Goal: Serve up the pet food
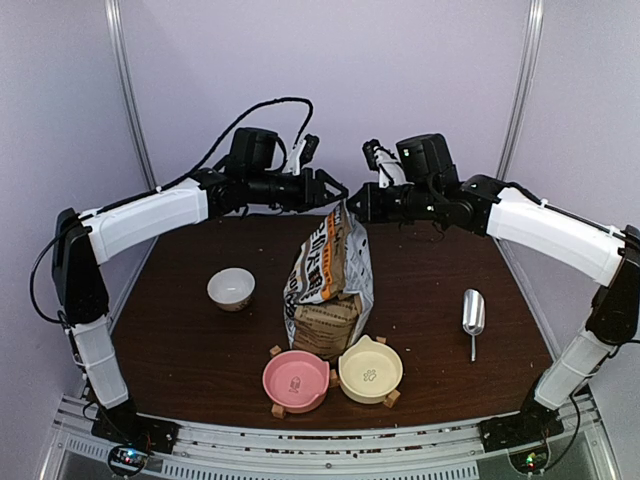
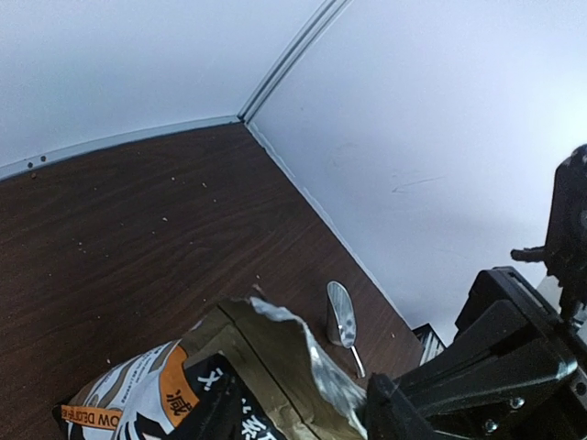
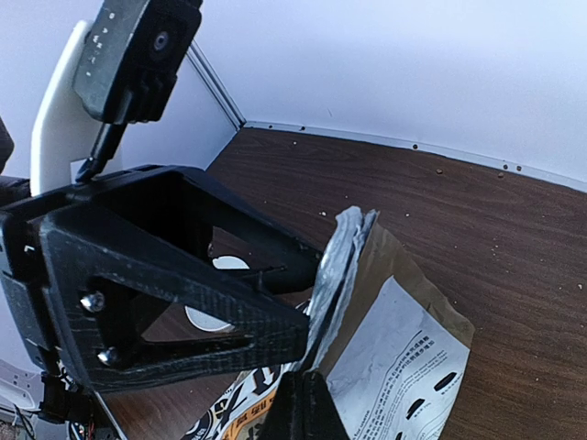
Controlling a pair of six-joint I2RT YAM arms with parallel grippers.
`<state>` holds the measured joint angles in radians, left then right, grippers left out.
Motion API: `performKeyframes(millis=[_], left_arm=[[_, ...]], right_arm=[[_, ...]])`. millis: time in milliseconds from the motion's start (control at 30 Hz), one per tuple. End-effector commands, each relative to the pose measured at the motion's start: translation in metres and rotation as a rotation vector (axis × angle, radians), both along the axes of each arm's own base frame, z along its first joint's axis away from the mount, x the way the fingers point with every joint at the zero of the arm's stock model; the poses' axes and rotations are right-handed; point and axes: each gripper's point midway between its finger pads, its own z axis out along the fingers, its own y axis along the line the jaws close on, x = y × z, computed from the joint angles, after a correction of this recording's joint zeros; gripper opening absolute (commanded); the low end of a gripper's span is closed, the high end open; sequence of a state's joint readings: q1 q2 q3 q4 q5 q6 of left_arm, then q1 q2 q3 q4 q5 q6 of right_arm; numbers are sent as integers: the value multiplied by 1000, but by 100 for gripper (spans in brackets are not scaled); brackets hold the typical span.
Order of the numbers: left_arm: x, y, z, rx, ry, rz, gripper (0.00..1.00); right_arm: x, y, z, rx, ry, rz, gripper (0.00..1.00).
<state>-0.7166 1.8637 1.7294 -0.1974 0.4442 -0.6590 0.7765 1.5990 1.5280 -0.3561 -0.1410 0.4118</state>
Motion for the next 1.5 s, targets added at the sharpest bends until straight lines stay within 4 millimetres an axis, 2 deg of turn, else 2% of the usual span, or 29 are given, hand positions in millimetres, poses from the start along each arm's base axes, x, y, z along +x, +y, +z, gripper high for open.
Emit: performKeyframes(millis=[0, 167, 400, 500, 600, 800, 967, 1200, 1467], left_arm=[[3, -7, 19, -89, -17, -57, 47], [4, -11, 14, -115, 11, -101, 43], [2, -17, 7, -137, 48, -150, 25], [1, -18, 3, -136, 60, -158, 15], [0, -17, 2, -131, 63, -157, 0], [3, -7, 10, -117, 23, -103, 0], [6, 5, 20, -98, -33, -40, 0], [4, 10, 25, -89, -51, -25, 0], [4, 11, 28, -80, -58, -26, 0]], right_arm=[[-23, -1, 13, -2, -16, 64, 0], [-24, -1, 11, -23, -22, 75, 0], [-25, -3, 11, -37, -33, 77, 0], [-24, -3, 13, -37, -37, 77, 0], [-23, -2, 14, -36, -35, 75, 0], [-13, -15, 8, -89, -38, -8, 0], [-6, -27, -5, -157, -26, -73, 0], [-1, -28, -13, -183, -17, -97, 0], [-1, -26, -8, -168, -26, -87, 0]])
